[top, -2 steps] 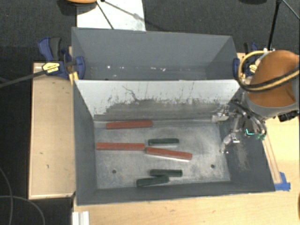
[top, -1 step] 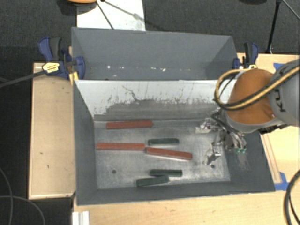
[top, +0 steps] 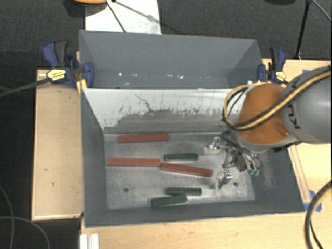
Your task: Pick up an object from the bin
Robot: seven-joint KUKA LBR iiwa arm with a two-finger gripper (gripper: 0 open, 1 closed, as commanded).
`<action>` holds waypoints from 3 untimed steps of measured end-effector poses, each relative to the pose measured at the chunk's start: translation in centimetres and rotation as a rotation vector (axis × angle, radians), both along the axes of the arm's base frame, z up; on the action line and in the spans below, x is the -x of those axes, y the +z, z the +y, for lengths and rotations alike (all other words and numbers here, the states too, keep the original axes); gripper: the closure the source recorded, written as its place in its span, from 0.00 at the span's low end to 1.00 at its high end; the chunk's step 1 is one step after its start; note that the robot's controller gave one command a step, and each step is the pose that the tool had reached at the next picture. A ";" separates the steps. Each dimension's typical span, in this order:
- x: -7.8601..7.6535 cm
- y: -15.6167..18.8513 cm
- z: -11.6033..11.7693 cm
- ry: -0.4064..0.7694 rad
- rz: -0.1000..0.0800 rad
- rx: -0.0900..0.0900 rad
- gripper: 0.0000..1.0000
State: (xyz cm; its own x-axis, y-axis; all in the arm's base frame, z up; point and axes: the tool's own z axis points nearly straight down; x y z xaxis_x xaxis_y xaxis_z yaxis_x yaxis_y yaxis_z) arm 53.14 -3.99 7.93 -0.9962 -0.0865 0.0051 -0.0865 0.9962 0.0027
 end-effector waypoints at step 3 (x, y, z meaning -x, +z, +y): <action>-5.0 -0.6 2.1 -0.037 -0.016 0.002 0.00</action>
Offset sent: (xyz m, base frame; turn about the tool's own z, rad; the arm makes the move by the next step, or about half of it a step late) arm 0.0000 0.0000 0.0000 0.0000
